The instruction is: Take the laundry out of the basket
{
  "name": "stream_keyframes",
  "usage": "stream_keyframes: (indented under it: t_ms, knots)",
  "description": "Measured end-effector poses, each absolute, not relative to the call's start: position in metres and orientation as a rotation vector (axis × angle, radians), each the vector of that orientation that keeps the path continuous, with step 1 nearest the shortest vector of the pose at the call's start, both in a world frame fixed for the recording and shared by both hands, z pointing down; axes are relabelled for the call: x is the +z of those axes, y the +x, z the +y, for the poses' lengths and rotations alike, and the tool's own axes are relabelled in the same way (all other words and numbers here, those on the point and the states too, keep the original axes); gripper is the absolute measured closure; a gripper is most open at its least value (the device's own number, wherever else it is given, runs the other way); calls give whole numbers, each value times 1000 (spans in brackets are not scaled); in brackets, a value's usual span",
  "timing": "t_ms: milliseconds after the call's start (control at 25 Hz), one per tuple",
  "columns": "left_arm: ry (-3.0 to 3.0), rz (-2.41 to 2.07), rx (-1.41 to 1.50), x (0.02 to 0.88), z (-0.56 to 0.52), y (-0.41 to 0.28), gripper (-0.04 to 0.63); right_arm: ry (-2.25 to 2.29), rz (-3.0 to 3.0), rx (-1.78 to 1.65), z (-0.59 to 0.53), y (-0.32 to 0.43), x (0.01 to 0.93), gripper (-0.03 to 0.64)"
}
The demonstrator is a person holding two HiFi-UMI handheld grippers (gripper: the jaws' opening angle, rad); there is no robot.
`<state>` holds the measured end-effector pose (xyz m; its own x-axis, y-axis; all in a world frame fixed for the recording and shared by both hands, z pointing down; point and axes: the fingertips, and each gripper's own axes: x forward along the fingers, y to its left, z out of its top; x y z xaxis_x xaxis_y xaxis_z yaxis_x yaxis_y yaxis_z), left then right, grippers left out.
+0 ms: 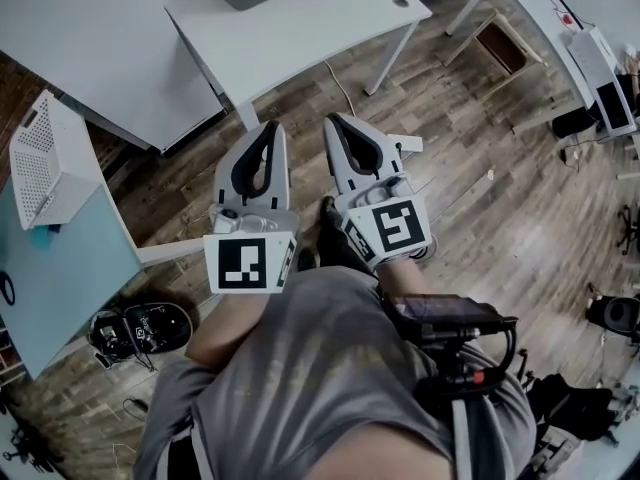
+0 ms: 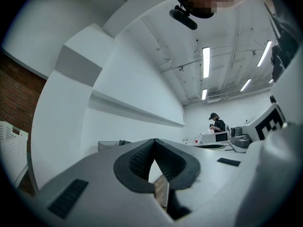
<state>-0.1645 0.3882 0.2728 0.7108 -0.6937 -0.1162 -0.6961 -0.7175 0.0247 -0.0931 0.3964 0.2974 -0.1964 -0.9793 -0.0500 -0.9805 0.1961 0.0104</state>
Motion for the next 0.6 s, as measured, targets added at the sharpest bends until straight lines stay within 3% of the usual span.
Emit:
stream_keyframes:
  t_ms: [600]
  knots:
    - [-2861, 1215, 67, 277, 305, -106, 588, -1937, 2387, -6, 317, -27, 302, 609]
